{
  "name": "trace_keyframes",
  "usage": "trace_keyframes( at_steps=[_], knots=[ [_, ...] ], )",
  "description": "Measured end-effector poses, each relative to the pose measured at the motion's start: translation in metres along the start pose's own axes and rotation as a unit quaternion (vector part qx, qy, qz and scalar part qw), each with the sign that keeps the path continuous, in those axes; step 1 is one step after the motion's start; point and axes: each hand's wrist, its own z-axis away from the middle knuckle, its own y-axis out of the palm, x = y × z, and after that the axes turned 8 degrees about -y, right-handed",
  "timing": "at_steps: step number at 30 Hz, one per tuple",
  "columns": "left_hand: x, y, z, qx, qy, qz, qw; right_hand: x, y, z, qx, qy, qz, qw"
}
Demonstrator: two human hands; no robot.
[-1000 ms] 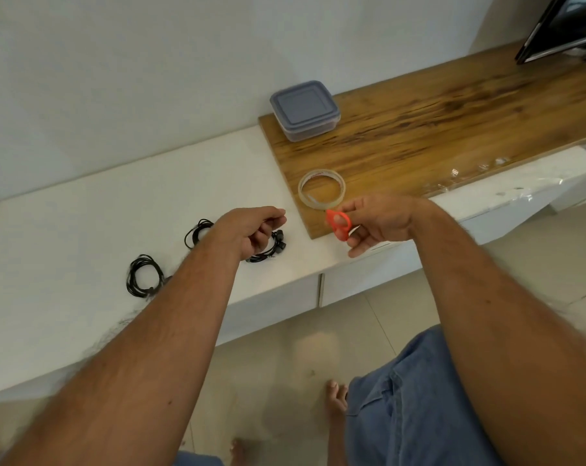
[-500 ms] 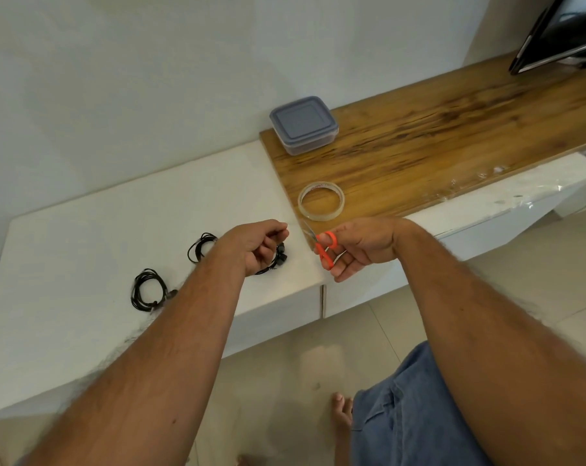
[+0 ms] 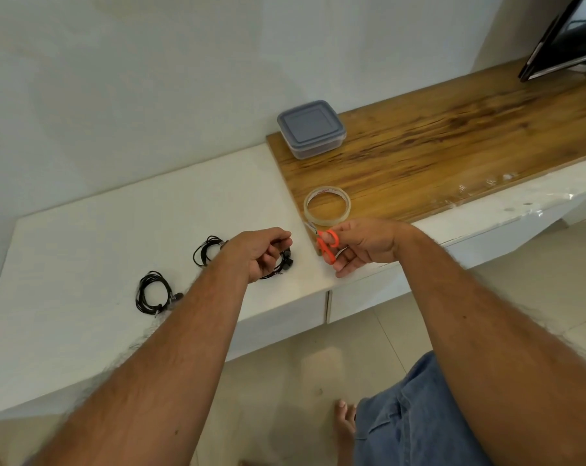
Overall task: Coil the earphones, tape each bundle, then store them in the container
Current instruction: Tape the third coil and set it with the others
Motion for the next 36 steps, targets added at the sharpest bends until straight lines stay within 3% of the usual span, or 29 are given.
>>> trace_keyframes(
  at_steps=[9, 22, 25, 31, 36],
  knots=[
    [0.001, 0.002, -0.005, -0.074, 0.064, -0.083, 0.992, 0.001, -0.003, -0.001, -0.056, -0.007, 0.043, 0.997],
    [0.0, 0.004, -0.018, -0.148, 0.199, -0.181, 0.952, 0.014, -0.004, 0.001, -0.173, -0.031, 0.268, 0.947],
    [-0.002, 0.004, -0.019, -0.163, 0.214, -0.196, 0.943, 0.019, -0.005, -0.003, -0.193, -0.016, 0.349, 0.917],
    [-0.001, -0.004, -0.018, -0.164, 0.226, -0.19, 0.941, 0.036, -0.003, -0.011, -0.229, 0.012, 0.543, 0.808],
    [0.001, -0.017, -0.006, -0.141, 0.233, -0.176, 0.946, 0.043, 0.003, -0.021, -0.247, 0.029, 0.631, 0.735]
  ],
)
